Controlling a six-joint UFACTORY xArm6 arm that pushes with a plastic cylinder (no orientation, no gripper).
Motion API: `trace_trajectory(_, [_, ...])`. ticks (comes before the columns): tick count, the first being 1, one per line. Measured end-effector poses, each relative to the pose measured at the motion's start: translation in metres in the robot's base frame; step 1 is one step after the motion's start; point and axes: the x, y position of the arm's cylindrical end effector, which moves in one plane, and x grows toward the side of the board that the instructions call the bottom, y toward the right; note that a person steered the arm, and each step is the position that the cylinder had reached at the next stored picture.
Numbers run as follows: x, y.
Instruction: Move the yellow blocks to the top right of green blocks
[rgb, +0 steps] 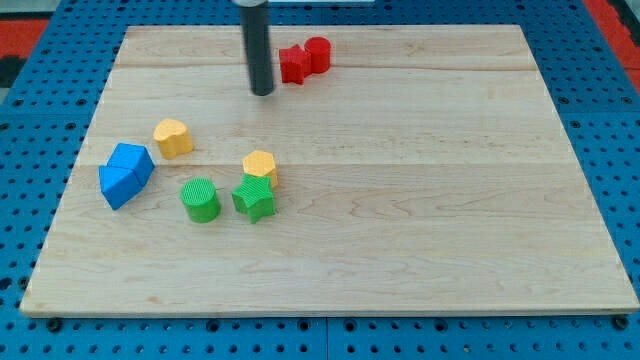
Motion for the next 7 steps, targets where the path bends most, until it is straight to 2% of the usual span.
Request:
trace_trajectory(1, [0.000,-0.048])
trace_trajectory(2, [0.020,-0.100])
trace_trajectory(3, [0.040,-0.117])
trace_trajectory(5, [0.092,-0.083])
trace_trajectory(6, [0.114,-0.045])
trace_trajectory(7, [0.118,-0.070])
